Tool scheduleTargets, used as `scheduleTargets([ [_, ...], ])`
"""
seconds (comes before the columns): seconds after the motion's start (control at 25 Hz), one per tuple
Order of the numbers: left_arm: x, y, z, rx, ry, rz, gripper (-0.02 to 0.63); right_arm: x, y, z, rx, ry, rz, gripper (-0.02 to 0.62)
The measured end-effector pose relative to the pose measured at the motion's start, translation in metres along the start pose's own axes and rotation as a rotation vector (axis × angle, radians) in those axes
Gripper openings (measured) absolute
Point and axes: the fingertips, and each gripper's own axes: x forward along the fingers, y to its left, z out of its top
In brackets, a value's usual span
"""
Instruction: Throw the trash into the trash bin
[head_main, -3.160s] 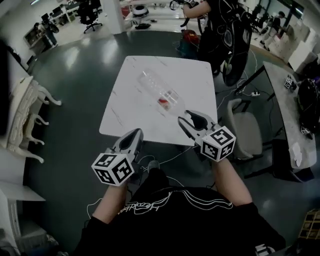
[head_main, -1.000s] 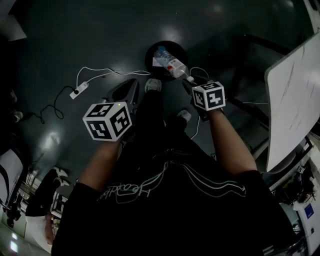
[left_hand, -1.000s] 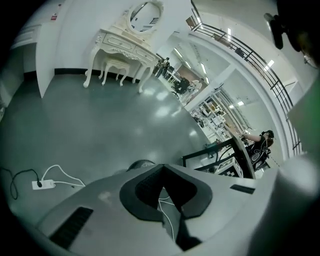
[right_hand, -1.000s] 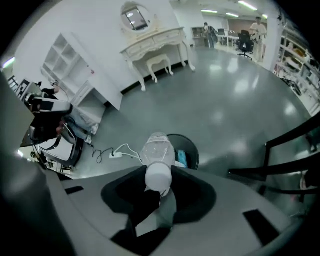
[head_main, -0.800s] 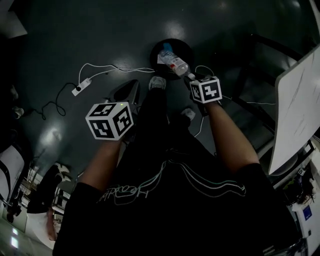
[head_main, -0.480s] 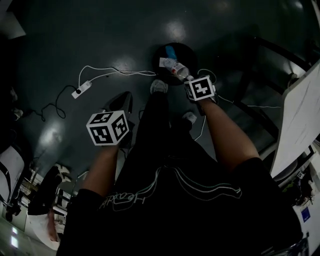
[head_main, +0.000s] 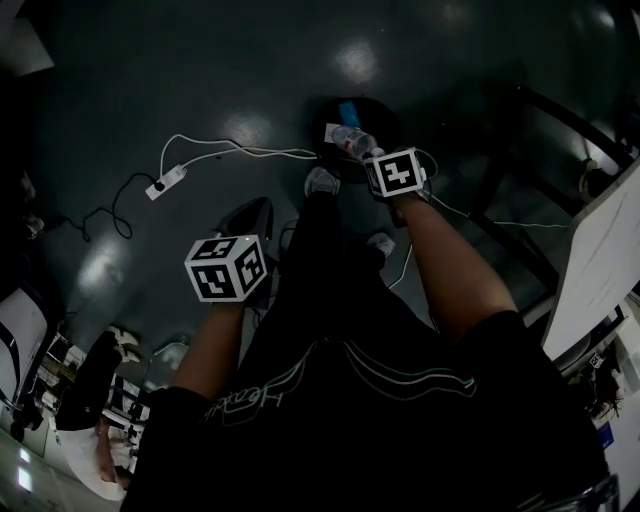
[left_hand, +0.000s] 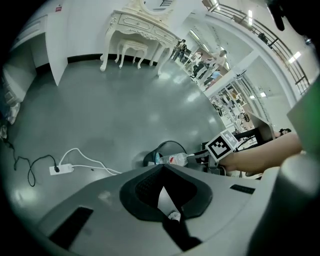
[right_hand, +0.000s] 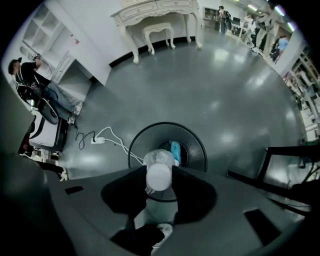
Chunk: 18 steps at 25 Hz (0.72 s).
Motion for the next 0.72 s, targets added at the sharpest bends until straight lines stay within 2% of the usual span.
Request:
scheduleTargets([
  [0.08,0.002,0.000,0.002,-0.002,0.000,-0.001,0.005,0.003,0.002,0.007,0.020,-0.014,0.026,0.191],
  [0.2,0.004,0.001,0.003,-0.002,0.005,-0.004,0.005,0.008,0.001,0.002,0.080,0.001,0.039,0.269],
  [0.36,0.006,0.000,0.005,-0.005,0.009,-0.009,0.005,-0.003,-0.005,-0.003,0.088,0.022,0.012,0.279],
  [0.48,0.006,-0.002,0.005,-0.001,0.011,-0.010,0.005,-0.018,0.000,-0.010,0.098,0.043,0.027,0.279],
  [0.64,0.009,-0.012,0.004,0.022,0.014,-0.014,0.005,-0.005,-0.017,-0.029,0.107,-0.014,0.004,0.278],
  [0.72,0.011,-0.017,0.002,0.039,0.020,-0.019,0.005,-0.009,-0.017,-0.031,0.144,-0.046,0.016,0.278],
])
